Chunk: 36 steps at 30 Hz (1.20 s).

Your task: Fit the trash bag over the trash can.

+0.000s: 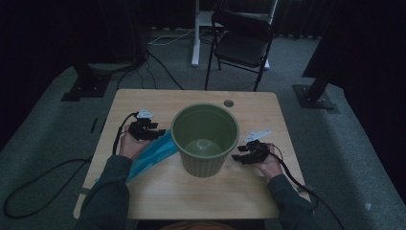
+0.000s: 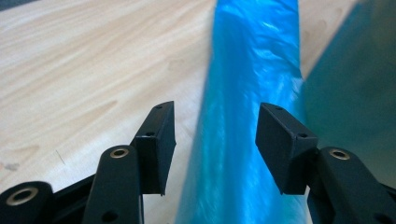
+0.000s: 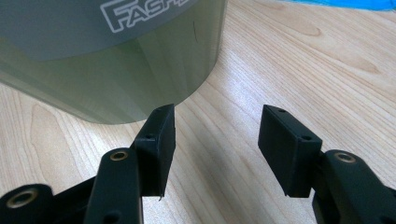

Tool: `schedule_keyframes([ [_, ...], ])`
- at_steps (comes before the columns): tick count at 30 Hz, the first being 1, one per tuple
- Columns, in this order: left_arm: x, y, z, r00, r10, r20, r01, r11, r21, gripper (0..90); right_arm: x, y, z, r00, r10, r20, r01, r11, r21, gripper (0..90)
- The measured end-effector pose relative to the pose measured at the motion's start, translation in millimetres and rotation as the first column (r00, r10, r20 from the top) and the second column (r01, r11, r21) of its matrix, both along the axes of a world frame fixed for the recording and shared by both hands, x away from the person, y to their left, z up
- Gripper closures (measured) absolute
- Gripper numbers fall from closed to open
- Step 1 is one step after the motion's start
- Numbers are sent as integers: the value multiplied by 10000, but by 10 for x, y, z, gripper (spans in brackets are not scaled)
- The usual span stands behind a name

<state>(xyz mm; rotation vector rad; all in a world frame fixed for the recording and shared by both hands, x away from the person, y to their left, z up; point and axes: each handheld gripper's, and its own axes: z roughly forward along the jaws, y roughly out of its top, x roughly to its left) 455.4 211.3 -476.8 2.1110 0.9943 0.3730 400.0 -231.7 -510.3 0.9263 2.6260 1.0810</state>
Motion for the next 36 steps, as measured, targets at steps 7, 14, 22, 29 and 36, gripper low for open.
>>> schedule_keyframes([
  [7, 191, -82, -77, 9992, 236, -308, -229, 9995, 228, 472, -4, 0, -9, 10000, 43, -29, -43, 10000, -74, 457],
  [14, 375, -194, -207, 9951, 444, -884, -408, 9983, 416, 437, -5, 6, -25, 9999, 77, -81, -78, 9999, -151, 457],
  [22, 432, -359, -321, 9893, -200, -1444, 277, 9983, 513, 433, -8, 5, -29, 9999, 115, -103, -117, 9998, -168, 457],
  [29, 442, -438, -439, 9784, -417, -2027, 624, 9934, 965, 481, -12, 6, -29, 9999, 122, -120, -124, 9998, -177, 457],
  [36, 422, -483, -443, 9793, -477, -1967, 745, 9886, 1312, 553, -9, 13, -42, 10000, 75, -60, -77, 9996, -280, 458],
])
